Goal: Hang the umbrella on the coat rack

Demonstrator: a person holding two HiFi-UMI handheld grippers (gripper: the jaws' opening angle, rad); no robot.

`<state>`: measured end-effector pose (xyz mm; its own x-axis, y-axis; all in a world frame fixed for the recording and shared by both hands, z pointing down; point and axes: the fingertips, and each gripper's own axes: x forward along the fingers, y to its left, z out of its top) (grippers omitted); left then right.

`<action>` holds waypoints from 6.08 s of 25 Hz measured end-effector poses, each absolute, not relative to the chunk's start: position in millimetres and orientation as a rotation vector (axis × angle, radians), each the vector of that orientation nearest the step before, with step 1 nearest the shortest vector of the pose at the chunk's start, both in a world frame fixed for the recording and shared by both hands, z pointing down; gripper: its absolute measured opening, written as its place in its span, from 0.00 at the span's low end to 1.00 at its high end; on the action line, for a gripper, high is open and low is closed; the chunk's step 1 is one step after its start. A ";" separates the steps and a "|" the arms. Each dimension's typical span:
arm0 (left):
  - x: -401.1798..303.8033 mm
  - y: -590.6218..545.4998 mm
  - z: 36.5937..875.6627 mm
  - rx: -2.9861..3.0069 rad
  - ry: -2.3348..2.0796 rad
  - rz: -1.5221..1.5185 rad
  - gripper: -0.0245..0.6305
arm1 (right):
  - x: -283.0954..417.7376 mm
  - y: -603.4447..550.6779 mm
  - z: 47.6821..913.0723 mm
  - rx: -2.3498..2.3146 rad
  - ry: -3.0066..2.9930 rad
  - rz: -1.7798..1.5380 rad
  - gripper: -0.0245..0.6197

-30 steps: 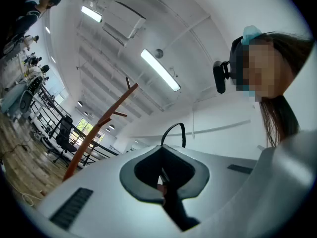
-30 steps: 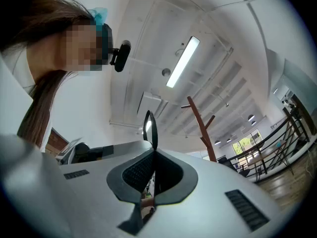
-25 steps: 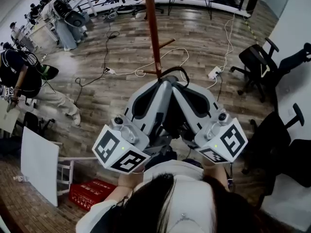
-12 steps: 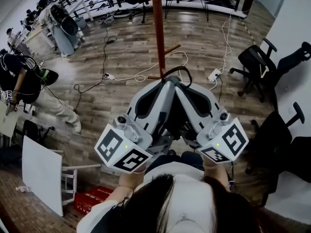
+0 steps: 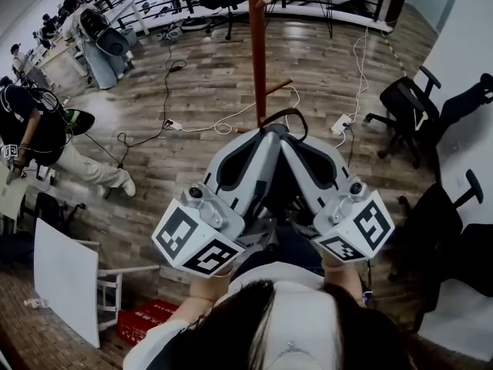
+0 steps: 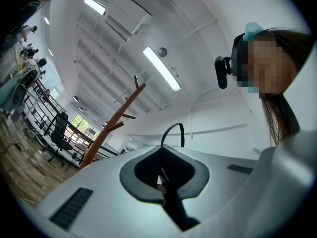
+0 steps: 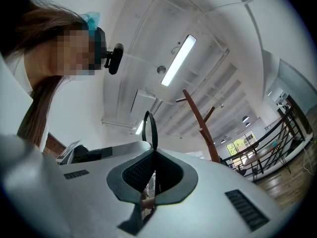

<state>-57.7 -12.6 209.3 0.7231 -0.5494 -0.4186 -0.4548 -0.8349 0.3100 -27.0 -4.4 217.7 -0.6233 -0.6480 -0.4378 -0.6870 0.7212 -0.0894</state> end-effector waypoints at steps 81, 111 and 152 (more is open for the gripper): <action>-36.1 -211.1 174.6 2.691 -1.082 -0.762 0.05 | -4.1 -208.0 182.8 -0.769 2.536 0.048 0.09; -37.6 -257.9 200.8 2.577 -1.110 -0.702 0.05 | -5.5 -254.3 208.3 -0.778 2.557 -0.081 0.09; -27.1 -233.5 212.5 2.627 -0.998 -0.672 0.05 | 9.7 -234.8 220.5 -0.759 2.519 -0.108 0.10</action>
